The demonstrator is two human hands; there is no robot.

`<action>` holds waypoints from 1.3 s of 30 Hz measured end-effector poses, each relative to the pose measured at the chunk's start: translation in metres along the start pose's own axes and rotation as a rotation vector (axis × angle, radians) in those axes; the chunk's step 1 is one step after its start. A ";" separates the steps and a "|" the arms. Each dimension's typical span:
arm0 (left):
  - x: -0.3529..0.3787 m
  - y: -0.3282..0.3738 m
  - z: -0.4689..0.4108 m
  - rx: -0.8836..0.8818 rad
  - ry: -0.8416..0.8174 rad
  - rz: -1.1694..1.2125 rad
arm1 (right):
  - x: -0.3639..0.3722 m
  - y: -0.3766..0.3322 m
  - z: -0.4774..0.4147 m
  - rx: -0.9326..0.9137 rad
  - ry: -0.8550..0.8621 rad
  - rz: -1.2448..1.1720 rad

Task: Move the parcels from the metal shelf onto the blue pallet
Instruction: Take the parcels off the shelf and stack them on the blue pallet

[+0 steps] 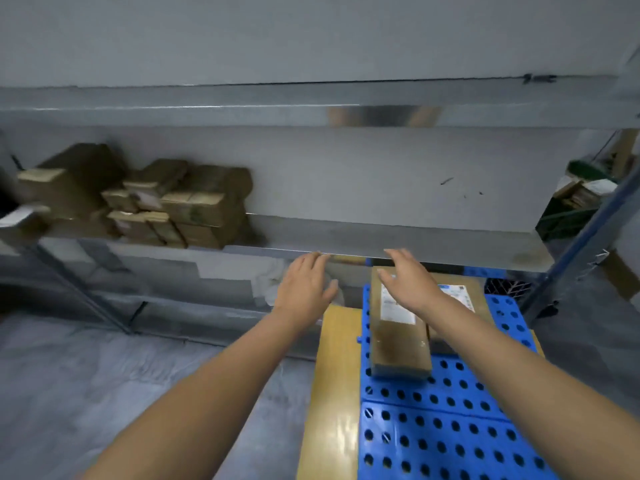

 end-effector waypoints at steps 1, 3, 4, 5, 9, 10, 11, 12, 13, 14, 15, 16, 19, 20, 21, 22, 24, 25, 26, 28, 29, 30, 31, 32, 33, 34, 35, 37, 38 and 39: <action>-0.016 -0.024 0.020 -0.038 0.024 0.020 | 0.008 -0.030 0.001 -0.034 -0.004 0.017; -0.043 -0.073 0.061 -0.115 0.063 0.040 | 0.028 -0.095 0.001 -0.108 -0.009 0.060; -0.054 -0.092 0.078 -0.146 0.073 0.045 | 0.038 -0.123 0.001 -0.137 -0.013 0.082; -0.068 -0.117 0.099 -0.180 0.095 0.053 | 0.052 -0.159 0.002 -0.174 -0.021 0.107; -0.122 -0.200 0.175 -0.257 0.229 0.085 | 0.108 -0.296 0.009 -0.321 -0.030 0.190; -0.134 -0.220 0.192 -0.271 0.262 0.098 | 0.122 -0.329 0.013 -0.362 -0.021 0.207; -0.144 -0.238 0.208 -0.283 0.287 0.108 | 0.135 -0.360 0.017 -0.405 -0.015 0.228; -0.151 -0.254 0.223 -0.290 0.305 0.118 | 0.149 -0.388 0.021 -0.443 -0.015 0.250; -0.159 -0.270 0.237 -0.296 0.319 0.127 | 0.162 -0.413 0.026 -0.476 -0.017 0.269; -0.165 -0.283 0.248 -0.301 0.330 0.131 | 0.172 -0.433 0.031 -0.507 -0.017 0.280; -0.171 -0.298 0.260 -0.311 0.343 0.129 | 0.182 -0.453 0.037 -0.540 -0.015 0.291; -0.176 -0.311 0.271 -0.321 0.354 0.120 | 0.191 -0.469 0.042 -0.574 -0.009 0.305; -0.187 -0.344 0.293 -0.363 0.382 0.097 | 0.210 -0.500 0.048 -0.629 -0.009 0.330; -0.190 -0.354 0.299 -0.378 0.391 0.093 | 0.214 -0.507 0.046 -0.633 -0.015 0.329; -0.192 -0.363 0.304 -0.390 0.399 0.090 | 0.217 -0.513 0.043 -0.632 -0.020 0.331; -0.195 -0.372 0.307 -0.400 0.405 0.083 | 0.219 -0.518 0.038 -0.628 -0.020 0.335; -0.201 -0.388 0.309 -0.413 0.408 0.063 | 0.219 -0.528 0.025 -0.608 -0.017 0.348; -0.205 -0.396 0.307 -0.418 0.411 0.053 | 0.219 -0.533 0.016 -0.600 -0.016 0.349; -0.209 -0.405 0.304 -0.423 0.415 0.045 | 0.219 -0.539 0.006 -0.596 -0.014 0.345; -0.215 -0.423 0.294 -0.433 0.418 0.034 | 0.221 -0.549 -0.015 -0.582 -0.022 0.317; -0.216 -0.431 0.288 -0.440 0.409 0.029 | 0.222 -0.553 -0.024 -0.578 -0.029 0.305; -0.219 -0.440 0.279 -0.443 0.396 0.017 | 0.224 -0.559 -0.036 -0.579 -0.030 0.294; -0.221 -0.450 0.268 -0.444 0.382 -0.004 | 0.225 -0.565 -0.048 -0.581 -0.023 0.292; -0.224 -0.459 0.256 -0.444 0.374 -0.026 | 0.226 -0.571 -0.062 -0.586 -0.015 0.295; -0.228 -0.470 0.243 -0.443 0.369 -0.041 | 0.225 -0.578 -0.077 -0.587 -0.014 0.297; -0.232 -0.479 0.232 -0.441 0.361 -0.054 | 0.225 -0.584 -0.091 -0.581 -0.019 0.295; -0.237 -0.489 0.218 -0.437 0.353 -0.069 | 0.223 -0.591 -0.107 -0.572 -0.027 0.286; -0.250 -0.508 0.192 -0.433 0.345 -0.111 | 0.218 -0.605 -0.139 -0.566 -0.037 0.271; -0.257 -0.518 0.179 -0.435 0.345 -0.127 | 0.214 -0.613 -0.155 -0.564 -0.044 0.260; -0.264 -0.528 0.168 -0.440 0.347 -0.134 | 0.210 -0.619 -0.168 -0.561 -0.050 0.244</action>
Point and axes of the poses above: each hand's wrist, its own z-axis away from the middle knuckle, its own x-axis out of the palm, y = z × x, the point moved 8 cm from there along -z, towards the middle knuckle, and after that the axes turned 14 degrees about -y, right-handed, at the moved point
